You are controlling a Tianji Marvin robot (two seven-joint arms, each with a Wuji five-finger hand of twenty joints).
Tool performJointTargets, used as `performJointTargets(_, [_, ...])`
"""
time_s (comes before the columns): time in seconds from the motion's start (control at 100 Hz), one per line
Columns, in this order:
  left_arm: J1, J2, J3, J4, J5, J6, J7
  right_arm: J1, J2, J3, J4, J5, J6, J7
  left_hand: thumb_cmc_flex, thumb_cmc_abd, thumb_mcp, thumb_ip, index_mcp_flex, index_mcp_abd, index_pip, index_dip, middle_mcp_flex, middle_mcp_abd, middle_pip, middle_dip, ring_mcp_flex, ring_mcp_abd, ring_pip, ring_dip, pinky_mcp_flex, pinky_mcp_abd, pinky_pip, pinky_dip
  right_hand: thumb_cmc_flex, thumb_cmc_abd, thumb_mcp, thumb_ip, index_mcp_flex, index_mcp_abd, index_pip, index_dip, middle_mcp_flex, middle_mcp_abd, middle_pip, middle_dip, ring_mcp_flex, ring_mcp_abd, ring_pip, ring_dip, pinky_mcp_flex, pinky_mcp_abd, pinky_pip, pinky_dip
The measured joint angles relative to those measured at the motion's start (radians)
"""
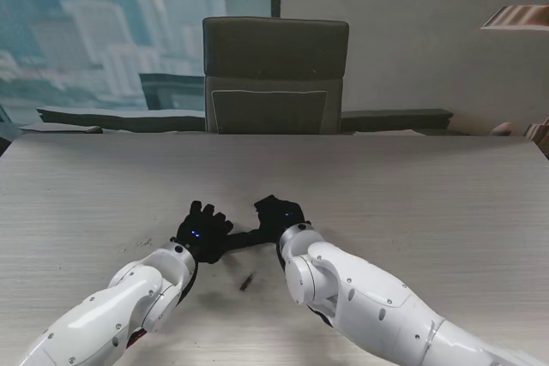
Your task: Install the batteries into the remote control and close the cover
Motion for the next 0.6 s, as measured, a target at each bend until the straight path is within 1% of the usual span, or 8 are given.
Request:
performJointTargets(0.09, [0.009,-0.003,-0.013,-0.004,0.02,-0.007,-0.002,-0.029,0.015,0.036,-0.036,-0.03,-0.003,-0.018,0.001,0.008,-0.024,0.0,0.0,-0.006,0.0,0.0,0.0,0.0,0.0,0.0,0.0,0.0,0.0,0.0,0.0,0.0,0.0,0.0,0.0,0.005,-0.008,0.0,-0.002,0.0,-0.009,0.005,-0.01,0.002,0.0,-0.001,0.0,0.0,-0.001,0.0,-0.005,0.0,-0.001,0.0])
performJointTargets(0.23, [0.049,-0.007,-0.047,-0.017,0.048,-0.012,0.021,-0.037,0.027,0.035,-0.051,-0.041,-0.002,-0.031,0.001,0.017,-0.033,0.0,0.0,-0.014,0.0,-0.002,0.0,0.0,0.0,0.0,0.0,0.0,0.0,0.0,0.0,0.0,0.0,0.0,0.001,0.005,-0.009,0.0,-0.012,-0.001,-0.021,0.011,-0.013,0.002,-0.002,-0.011,-0.01,0.0,-0.018,-0.001,-0.02,-0.001,-0.015,0.001])
performJointTargets(0.29, [0.058,-0.007,-0.052,-0.019,0.046,-0.011,0.03,-0.04,0.03,0.035,-0.056,-0.045,-0.004,-0.025,0.001,0.018,-0.033,0.0,0.0,-0.014,0.0,-0.002,0.0,0.0,0.0,0.0,0.0,0.0,0.0,0.0,0.0,0.0,0.0,0.0,0.017,-0.002,-0.005,0.0,-0.033,-0.003,-0.02,-0.067,-0.024,0.002,-0.011,-0.022,-0.023,-0.001,-0.033,-0.014,-0.037,-0.001,-0.036,0.005])
performJointTargets(0.31, [0.059,-0.007,-0.053,-0.019,0.046,-0.011,0.033,-0.041,0.032,0.035,-0.059,-0.048,-0.006,-0.022,0.001,0.018,-0.033,0.0,0.0,-0.014,0.0,-0.002,0.0,0.0,0.0,0.0,0.0,0.0,0.0,0.0,0.0,0.0,0.0,0.0,0.025,-0.005,-0.005,-0.014,-0.037,-0.007,-0.02,-0.087,-0.026,0.002,-0.013,-0.022,-0.025,-0.002,-0.039,-0.014,-0.041,-0.003,-0.038,0.005])
performJointTargets(0.34, [0.06,-0.007,-0.053,-0.019,0.045,-0.01,0.036,-0.043,0.034,0.034,-0.063,-0.053,-0.011,-0.016,0.001,0.018,-0.033,0.001,0.0,-0.014,0.0,-0.002,0.0,0.0,0.0,0.0,0.0,0.0,0.0,0.0,0.0,0.0,0.0,0.0,0.026,-0.014,-0.003,-0.017,-0.048,-0.011,-0.02,-0.105,-0.035,0.002,-0.016,-0.028,-0.033,-0.004,-0.047,-0.014,-0.049,-0.006,-0.046,0.005])
performJointTargets(0.36, [0.061,-0.007,-0.054,-0.019,0.044,-0.01,0.038,-0.044,0.036,0.034,-0.066,-0.058,-0.015,-0.012,0.001,0.018,-0.033,0.001,0.0,-0.014,0.0,-0.002,0.0,0.0,0.0,0.0,0.0,0.0,0.0,0.0,0.0,0.0,0.0,0.0,0.025,-0.014,-0.003,-0.025,-0.049,-0.013,-0.018,-0.11,-0.035,0.002,-0.017,-0.029,-0.033,-0.004,-0.049,-0.014,-0.052,-0.006,-0.053,0.005])
performJointTargets(0.48, [0.061,-0.006,-0.053,-0.017,0.038,-0.01,0.041,-0.047,0.042,0.029,-0.07,-0.066,-0.022,-0.002,0.001,0.018,-0.033,0.001,0.0,-0.014,0.0,-0.002,0.0,0.0,0.0,0.0,0.0,0.0,0.0,0.0,0.0,0.0,0.0,0.0,0.05,-0.026,0.002,-0.029,-0.049,-0.016,0.002,-0.129,-0.035,0.002,-0.017,-0.029,-0.034,-0.004,-0.053,-0.014,-0.058,-0.007,-0.054,0.005])
performJointTargets(0.6, [0.058,-0.006,-0.052,-0.017,0.033,-0.01,0.038,-0.034,0.039,0.01,-0.05,-0.052,-0.019,-0.006,0.001,0.018,-0.033,0.001,0.0,-0.014,0.0,-0.002,0.0,0.0,0.0,0.0,0.0,0.0,0.0,0.0,0.0,0.0,0.0,0.0,0.05,-0.026,0.003,-0.037,-0.032,-0.031,0.035,-0.138,-0.009,0.002,-0.014,-0.029,-0.01,-0.005,-0.034,-0.014,-0.033,-0.008,-0.054,0.01])
